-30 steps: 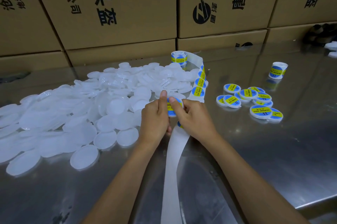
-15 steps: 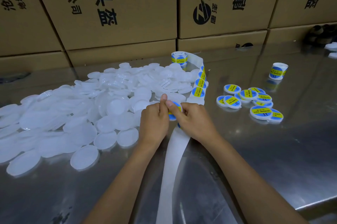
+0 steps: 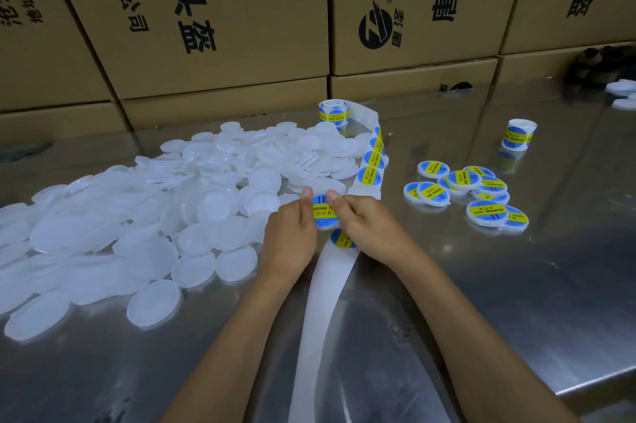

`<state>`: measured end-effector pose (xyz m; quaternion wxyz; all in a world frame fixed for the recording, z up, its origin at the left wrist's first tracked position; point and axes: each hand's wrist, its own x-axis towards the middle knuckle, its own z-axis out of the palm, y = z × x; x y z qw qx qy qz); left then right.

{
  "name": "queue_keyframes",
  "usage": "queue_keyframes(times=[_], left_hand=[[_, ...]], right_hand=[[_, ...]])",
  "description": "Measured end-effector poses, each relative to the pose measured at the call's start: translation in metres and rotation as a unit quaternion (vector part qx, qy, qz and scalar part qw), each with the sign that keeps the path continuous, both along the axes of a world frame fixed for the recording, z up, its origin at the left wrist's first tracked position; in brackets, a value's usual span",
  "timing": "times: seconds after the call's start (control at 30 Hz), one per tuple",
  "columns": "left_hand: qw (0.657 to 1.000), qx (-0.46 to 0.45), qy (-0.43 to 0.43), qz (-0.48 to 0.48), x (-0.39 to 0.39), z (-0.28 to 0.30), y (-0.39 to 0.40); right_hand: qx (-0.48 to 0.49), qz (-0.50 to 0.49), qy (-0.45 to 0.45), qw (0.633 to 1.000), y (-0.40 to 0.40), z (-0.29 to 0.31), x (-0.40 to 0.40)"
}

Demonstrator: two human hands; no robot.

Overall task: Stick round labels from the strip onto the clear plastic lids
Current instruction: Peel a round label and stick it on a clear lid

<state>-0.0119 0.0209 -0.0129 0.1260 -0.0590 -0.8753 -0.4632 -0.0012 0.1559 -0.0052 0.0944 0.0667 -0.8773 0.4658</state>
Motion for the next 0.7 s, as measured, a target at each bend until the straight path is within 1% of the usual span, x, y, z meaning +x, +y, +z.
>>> queue_keyframes(times=[0.1, 0.17, 0.2, 0.27, 0.33, 0.4, 0.47, 0.53, 0.63, 0.7], left_hand=[[0.999, 0.050, -0.016, -0.006, -0.003, -0.003, -0.006], [0.995, 0.096, -0.036, -0.010, -0.003, -0.004, -0.007], [0.990, 0.128, -0.052, -0.007, -0.004, -0.004, -0.008], [0.982, 0.170, -0.078, -0.004, -0.006, -0.005, -0.010], [0.984, 0.158, -0.083, -0.011, -0.007, -0.007, -0.010], [0.988, 0.131, -0.076, -0.016, -0.006, -0.008, -0.008], [0.990, 0.116, -0.073, -0.016, -0.005, -0.008, -0.006], [0.990, 0.115, -0.074, -0.016, -0.004, -0.008, -0.006], [0.989, 0.126, -0.078, -0.013, -0.005, -0.008, -0.007], [0.989, 0.125, -0.078, -0.013, -0.004, -0.008, -0.007]], right_hand=[[-0.005, 0.038, -0.036, 0.999, 0.006, 0.001, 0.000], [-0.003, 0.024, -0.047, 0.999, 0.008, 0.001, -0.001], [-0.011, 0.002, -0.045, 0.999, 0.009, 0.001, -0.002], [-0.059, -0.066, -0.025, 0.996, 0.014, 0.002, -0.006], [-0.139, -0.139, -0.010, 0.981, 0.021, 0.003, -0.010], [-0.243, -0.191, -0.017, 0.951, 0.027, 0.003, -0.013], [-0.353, -0.217, -0.036, 0.909, 0.034, 0.003, -0.015], [-0.441, -0.233, -0.059, 0.865, 0.043, 0.005, -0.016], [-0.531, -0.240, -0.085, 0.808, 0.054, 0.005, -0.016], [-0.580, -0.241, -0.087, 0.773, 0.058, 0.005, -0.016]])
